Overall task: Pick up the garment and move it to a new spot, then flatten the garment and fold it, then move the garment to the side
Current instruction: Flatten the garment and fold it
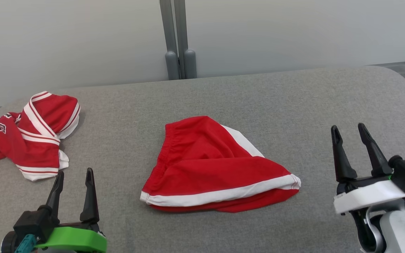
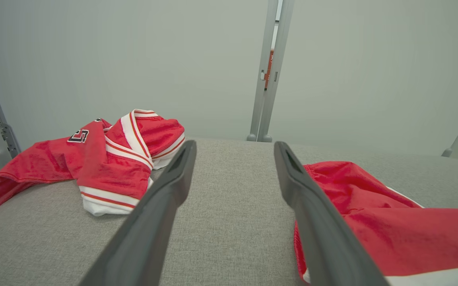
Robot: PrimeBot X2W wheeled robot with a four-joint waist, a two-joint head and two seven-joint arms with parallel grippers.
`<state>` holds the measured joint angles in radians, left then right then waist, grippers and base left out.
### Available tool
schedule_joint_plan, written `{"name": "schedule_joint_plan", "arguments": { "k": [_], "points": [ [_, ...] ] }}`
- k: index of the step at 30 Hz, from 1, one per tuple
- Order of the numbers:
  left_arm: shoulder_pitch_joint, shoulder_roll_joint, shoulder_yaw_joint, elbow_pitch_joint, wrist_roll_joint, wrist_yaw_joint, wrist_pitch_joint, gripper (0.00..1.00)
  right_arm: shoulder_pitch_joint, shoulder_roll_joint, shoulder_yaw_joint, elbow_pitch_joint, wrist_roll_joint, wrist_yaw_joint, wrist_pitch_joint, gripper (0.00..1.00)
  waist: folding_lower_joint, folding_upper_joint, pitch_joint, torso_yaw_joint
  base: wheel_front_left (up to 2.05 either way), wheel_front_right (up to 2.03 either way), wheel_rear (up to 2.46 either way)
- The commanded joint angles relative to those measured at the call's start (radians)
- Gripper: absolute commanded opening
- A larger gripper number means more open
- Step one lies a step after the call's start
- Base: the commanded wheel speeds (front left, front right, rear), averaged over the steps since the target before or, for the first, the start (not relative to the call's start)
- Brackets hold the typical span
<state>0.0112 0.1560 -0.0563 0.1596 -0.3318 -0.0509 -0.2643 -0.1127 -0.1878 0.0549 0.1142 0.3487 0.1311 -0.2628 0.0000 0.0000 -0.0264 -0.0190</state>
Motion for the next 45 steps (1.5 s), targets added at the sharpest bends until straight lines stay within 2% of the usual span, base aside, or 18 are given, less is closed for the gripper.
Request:
{"name": "schedule_joint_plan", "arguments": {
  "k": [1, 12, 28, 32, 39, 42, 45],
  "points": [
    [0.014, -0.002, 0.006, -0.003, 0.004, 0.010, 0.000, 1.00, 0.024, 0.006, -0.011, 0.005, -0.029, -0.001, -0.002, 1.00, 0.0000, 0.0000, -0.002, 0.000, 0.00, 0.00, 0.00],
    [0.022, -0.011, 0.009, 0.013, 0.013, -0.004, 0.000, 1.00, 0.042, 0.003, 0.013, 0.080, -0.030, -0.001, -0.003, 1.00, 0.0000, 0.0000, -0.010, 0.002, 0.00, 0.00, 0.00],
    [-0.004, -0.011, -0.012, 0.013, -0.003, -0.022, 0.018, 1.00, 0.028, -0.005, 0.016, 0.072, -0.021, -0.001, -0.003, 1.00, 0.0000, 0.0000, 0.003, -0.009, 0.00, 0.00, 0.00],
    [-0.019, 0.002, -0.036, 0.002, -0.024, -0.032, 0.110, 1.00, 0.025, -0.027, 0.039, 0.103, -0.006, -0.001, 0.009, 1.00, 0.0000, 0.0000, 0.028, -0.012, 0.00, 0.00, 0.00],
    [-0.048, 0.053, -0.121, 0.022, -0.077, -0.063, 0.377, 1.00, -0.025, -0.105, 0.197, 0.214, 0.128, -0.001, 0.260, 1.00, 0.0000, 0.0000, 0.091, -0.022, 0.00, 0.00, 0.00],
    [-0.055, 0.069, -0.154, 0.022, -0.109, -0.071, 0.484, 1.00, -0.067, -0.121, 0.249, 0.229, 0.171, -0.001, 0.302, 1.00, 0.0000, 0.0000, 0.119, -0.028, 0.00, 0.00, 0.00],
    [-0.078, 0.091, -0.179, 0.011, -0.143, -0.075, 0.540, 1.00, -0.105, -0.131, 0.296, 0.255, 0.204, -0.001, 0.325, 1.00, 0.0000, 0.0000, 0.142, -0.029, 0.00, 0.00, 0.00]
  ]
}}
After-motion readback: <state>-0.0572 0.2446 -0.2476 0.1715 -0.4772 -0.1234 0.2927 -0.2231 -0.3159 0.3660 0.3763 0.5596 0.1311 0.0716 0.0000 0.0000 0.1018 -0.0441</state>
